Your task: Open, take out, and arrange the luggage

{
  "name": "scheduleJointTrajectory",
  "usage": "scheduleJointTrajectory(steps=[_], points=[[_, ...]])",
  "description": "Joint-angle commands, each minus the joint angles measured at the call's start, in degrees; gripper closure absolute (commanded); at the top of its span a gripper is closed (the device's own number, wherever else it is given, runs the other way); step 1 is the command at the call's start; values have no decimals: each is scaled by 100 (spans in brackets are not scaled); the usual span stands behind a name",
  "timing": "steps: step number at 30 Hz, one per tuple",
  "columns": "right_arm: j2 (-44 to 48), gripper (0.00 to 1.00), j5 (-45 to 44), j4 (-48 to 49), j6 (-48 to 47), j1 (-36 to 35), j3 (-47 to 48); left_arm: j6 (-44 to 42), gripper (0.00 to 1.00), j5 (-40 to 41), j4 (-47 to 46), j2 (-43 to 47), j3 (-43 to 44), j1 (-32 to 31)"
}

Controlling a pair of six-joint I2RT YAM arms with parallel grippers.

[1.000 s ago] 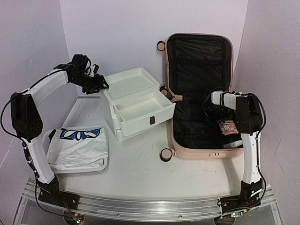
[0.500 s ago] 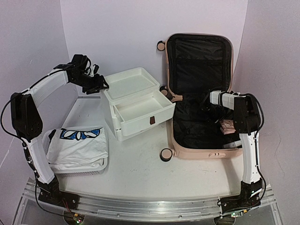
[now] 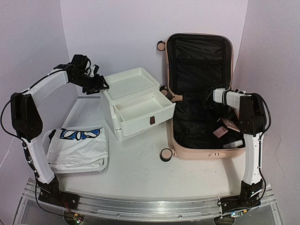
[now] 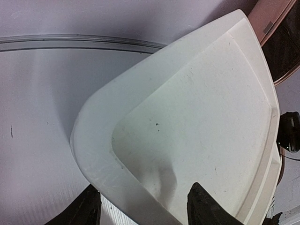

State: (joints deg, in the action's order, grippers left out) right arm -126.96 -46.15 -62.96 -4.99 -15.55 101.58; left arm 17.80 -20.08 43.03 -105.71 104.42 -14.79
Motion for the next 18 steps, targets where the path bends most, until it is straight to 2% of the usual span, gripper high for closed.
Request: scheduleJointTrajectory(steps=[1,5,9,12,16,18], points=[[1162,100,255,15,-254,-39,-333,-145,37,-287,241,68,-132,-42],[1866,100,479,30,-474,-44,-661,-139,37,-327,241,53,-127,-48],[2450,100,1202,67,-651,-42,-944,-137,37,-342,232,50,-128,-44],[3041,100,2402,356,-759,-44,-1220,-137,37,-335,228,58,-140,-44],[3965,100,4929,1268,-1382,-90,-1761,-128,37,-358,232,43,-133,-50],[4351,100,5859,1731,-1814,-202,-1986,-120,38,-391,224,25,-137,-57]])
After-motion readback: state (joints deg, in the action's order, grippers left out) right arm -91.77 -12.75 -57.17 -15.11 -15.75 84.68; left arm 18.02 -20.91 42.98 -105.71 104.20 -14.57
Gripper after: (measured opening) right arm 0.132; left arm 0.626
